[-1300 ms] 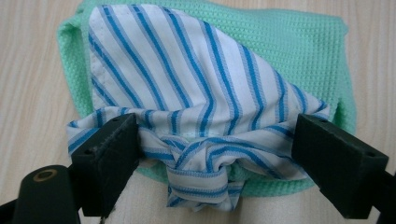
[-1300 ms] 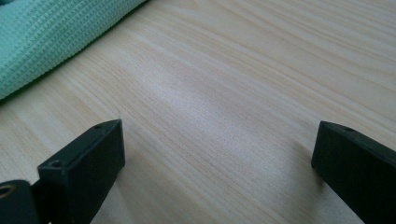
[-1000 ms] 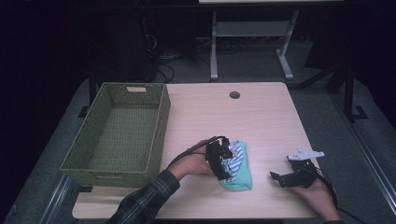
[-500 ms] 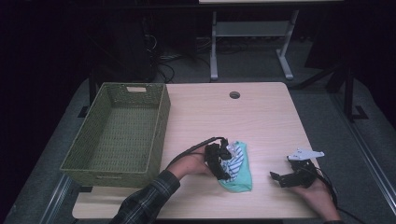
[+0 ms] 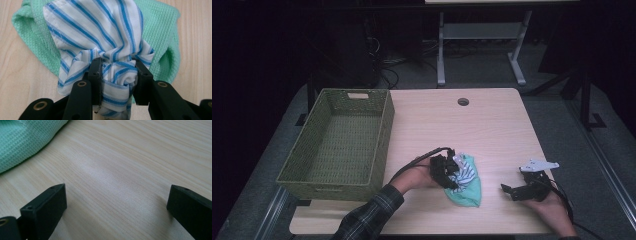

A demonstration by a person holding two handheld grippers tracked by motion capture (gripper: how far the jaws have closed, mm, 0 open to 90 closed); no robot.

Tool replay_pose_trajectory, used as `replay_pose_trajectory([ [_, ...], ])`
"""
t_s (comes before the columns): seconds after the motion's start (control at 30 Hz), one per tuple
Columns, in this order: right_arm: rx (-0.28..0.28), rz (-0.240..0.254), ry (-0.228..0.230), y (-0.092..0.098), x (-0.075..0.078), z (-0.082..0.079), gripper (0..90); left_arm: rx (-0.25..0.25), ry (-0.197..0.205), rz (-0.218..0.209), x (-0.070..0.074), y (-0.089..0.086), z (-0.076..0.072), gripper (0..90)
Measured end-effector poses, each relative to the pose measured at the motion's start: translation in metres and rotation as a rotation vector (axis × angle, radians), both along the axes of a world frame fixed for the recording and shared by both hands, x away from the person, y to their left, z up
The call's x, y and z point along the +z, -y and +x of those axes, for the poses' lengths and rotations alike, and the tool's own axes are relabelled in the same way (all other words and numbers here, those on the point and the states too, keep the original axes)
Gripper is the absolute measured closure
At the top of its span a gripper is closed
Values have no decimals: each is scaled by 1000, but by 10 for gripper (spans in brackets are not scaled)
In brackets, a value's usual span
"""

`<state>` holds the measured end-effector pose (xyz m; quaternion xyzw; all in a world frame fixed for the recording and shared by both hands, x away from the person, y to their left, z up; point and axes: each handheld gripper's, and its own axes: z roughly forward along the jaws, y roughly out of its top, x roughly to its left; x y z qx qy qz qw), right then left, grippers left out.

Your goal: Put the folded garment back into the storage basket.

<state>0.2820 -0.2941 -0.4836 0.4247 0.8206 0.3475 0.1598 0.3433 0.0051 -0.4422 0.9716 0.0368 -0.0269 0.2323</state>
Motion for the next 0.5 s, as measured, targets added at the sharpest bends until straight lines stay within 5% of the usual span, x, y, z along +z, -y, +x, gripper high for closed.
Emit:
replay_pose_trajectory([
  [0.5, -3, 1, -3, 0, 0, 0, 22, 83, -16, -6, 21, -7, 5, 658],
])
